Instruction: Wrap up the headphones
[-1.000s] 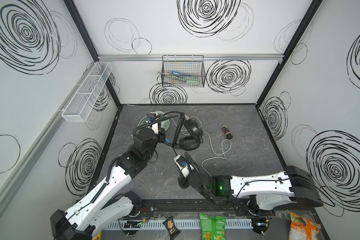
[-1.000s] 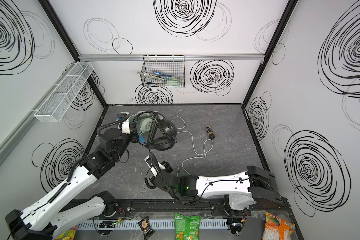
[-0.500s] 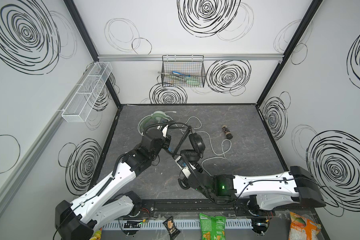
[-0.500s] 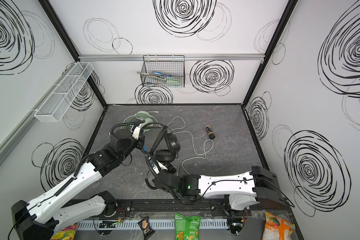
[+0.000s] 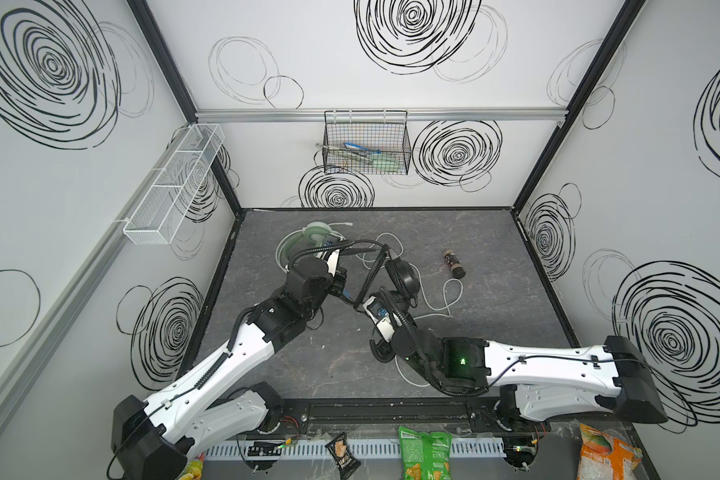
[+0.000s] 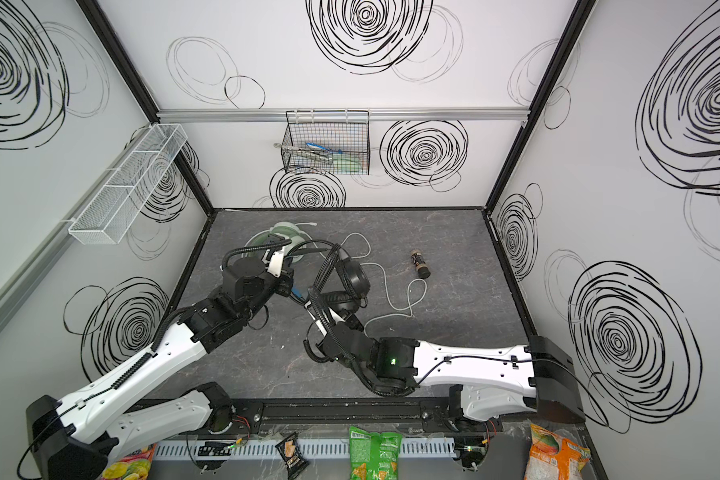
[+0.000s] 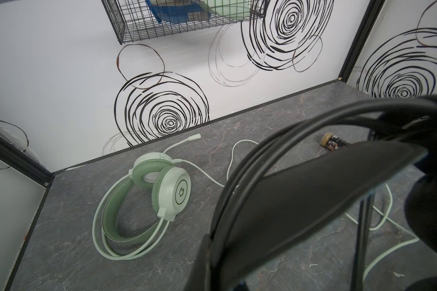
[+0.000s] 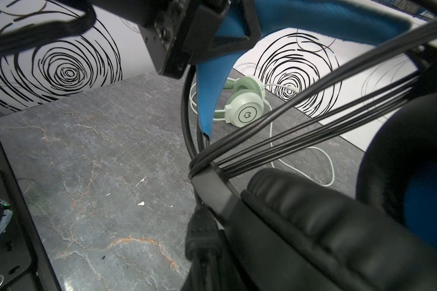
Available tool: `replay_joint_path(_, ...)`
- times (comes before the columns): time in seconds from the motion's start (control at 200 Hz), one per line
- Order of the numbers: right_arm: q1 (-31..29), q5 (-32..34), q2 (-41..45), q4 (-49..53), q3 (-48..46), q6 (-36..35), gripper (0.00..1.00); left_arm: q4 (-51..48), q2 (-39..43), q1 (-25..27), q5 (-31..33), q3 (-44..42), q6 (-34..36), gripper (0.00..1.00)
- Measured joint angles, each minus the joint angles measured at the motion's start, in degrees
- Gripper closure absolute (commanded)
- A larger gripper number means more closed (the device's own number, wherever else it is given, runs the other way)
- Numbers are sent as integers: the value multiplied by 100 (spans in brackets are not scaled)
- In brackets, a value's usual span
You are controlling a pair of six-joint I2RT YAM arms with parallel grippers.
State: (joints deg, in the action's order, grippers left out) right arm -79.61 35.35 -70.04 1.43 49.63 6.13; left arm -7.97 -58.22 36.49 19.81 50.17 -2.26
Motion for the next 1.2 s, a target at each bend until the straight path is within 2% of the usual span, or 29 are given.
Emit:
replay_joint_path(0.265,125,-446,-46,131,-68,-142,97,-199,-369,234,306,39,-146,100)
replay_joint_path(0.48,140,-804,-393,822,111,-136,96,-737,-763,337,492,79,-223,100)
replay_joint_path(0.835,433,-1478,-186,1755,214,-142,87,-734,-758,610,509,76,-251,100)
replay_joint_path(1.051,636,-1864,-179,1823,358,-153,79,-730,-761,669,354,50,-337,100)
replay_joint_path(1.196,741,-2076,-284,1823,356,-127,77,-645,-763,669,251,-122,-503,100)
